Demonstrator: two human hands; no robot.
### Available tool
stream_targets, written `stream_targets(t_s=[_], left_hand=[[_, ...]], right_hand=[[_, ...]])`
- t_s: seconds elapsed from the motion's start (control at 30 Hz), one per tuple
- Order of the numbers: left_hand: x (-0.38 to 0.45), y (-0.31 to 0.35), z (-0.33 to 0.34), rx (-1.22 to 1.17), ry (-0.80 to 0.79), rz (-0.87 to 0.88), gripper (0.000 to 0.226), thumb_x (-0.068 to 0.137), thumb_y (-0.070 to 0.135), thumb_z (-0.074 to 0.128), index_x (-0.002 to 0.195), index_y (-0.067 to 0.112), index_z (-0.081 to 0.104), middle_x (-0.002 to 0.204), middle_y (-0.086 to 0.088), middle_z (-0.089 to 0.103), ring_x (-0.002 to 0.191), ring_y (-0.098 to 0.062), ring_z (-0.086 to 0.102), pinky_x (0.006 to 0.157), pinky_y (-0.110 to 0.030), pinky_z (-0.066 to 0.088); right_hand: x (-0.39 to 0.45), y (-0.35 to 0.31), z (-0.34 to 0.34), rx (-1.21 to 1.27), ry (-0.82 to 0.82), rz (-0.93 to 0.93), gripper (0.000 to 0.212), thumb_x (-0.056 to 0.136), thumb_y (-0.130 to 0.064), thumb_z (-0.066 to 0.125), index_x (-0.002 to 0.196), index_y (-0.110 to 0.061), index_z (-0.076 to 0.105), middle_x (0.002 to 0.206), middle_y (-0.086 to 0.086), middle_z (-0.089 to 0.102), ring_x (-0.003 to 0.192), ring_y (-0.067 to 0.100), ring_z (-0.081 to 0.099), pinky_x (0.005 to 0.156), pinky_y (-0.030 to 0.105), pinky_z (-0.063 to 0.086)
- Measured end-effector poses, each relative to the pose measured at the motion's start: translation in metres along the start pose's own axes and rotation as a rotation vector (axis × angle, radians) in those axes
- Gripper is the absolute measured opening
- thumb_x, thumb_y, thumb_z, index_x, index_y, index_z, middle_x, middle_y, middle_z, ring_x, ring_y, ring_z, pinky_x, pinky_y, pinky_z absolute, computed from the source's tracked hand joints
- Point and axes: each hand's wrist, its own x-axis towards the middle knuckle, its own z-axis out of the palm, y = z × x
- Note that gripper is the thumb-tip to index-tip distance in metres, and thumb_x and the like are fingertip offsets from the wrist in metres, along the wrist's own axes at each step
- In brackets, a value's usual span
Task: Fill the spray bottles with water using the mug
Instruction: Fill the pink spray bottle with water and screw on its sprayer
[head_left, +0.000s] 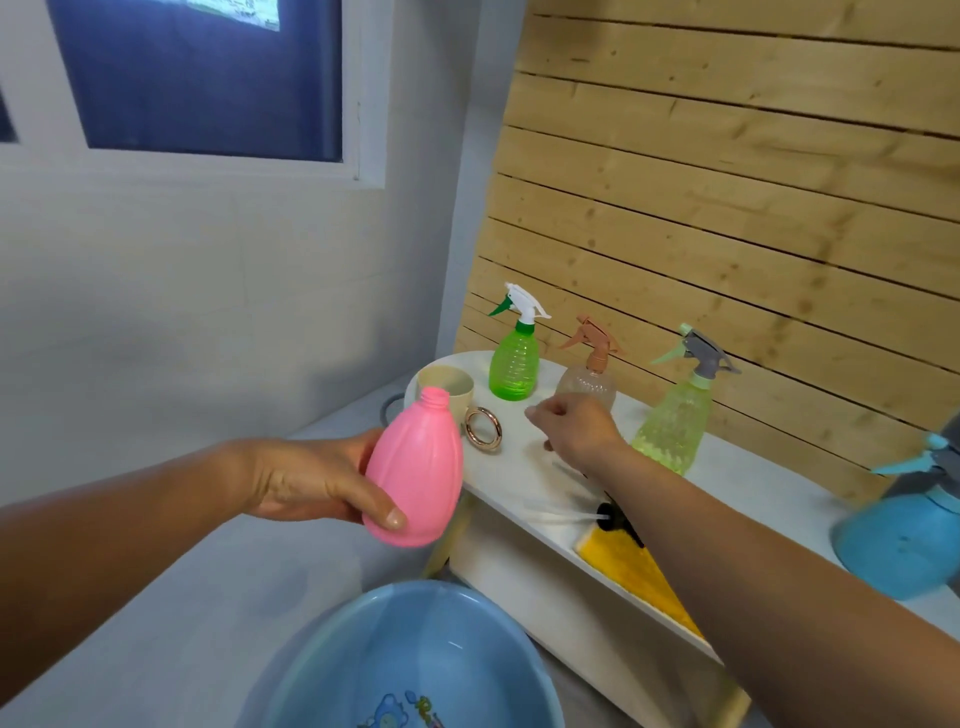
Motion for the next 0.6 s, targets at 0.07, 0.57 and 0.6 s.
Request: stream_targets(t_s=[0.07, 0.57, 0.6], left_hand=[[0.001, -0.006, 0.0, 0.002, 0.031, -0.005, 0.097, 0.071, 0.006, 0.09, 0.151, 0.034, 0.042, 0.144, -0.002, 0.063, 0.132, -0.021, 0.062, 0.109, -0.042, 0.054], [-0.002, -0.064, -0.018, 0.094, 0.226, -0.001, 0.117, 0.056, 0.023, 0.103, 0.147, 0.044, 0.033, 0.14, 0.005, 0.059, 0.129, -0.017, 0.06, 0.103, -0.037, 0.057], [-0.004, -0.068, -0.017, 0.093, 0.254, 0.005, 0.116, 0.056, 0.023, 0.103, 0.147, 0.043, 0.033, 0.139, 0.006, 0.059, 0.128, -0.016, 0.06, 0.099, -0.035, 0.058]], right_hand=[[0.008, -0.016, 0.019, 0.06, -0.108, -0.002, 0.033, 0.097, -0.039, 0.062, 0.104, -0.007, 0.069, 0.086, 0.009, 0.067, 0.069, 0.022, 0.067, 0.063, 0.031, 0.048], [0.009, -0.034, 0.067, 0.29, -0.196, 0.171, 0.026, 0.104, -0.029, 0.049, 0.084, -0.013, 0.048, 0.086, 0.014, 0.047, 0.055, 0.02, 0.032, 0.045, 0.025, 0.028], [0.001, -0.037, 0.067, 0.287, -0.192, 0.171, 0.025, 0.104, -0.029, 0.049, 0.085, -0.012, 0.049, 0.087, 0.014, 0.047, 0.057, 0.02, 0.031, 0.046, 0.025, 0.029]])
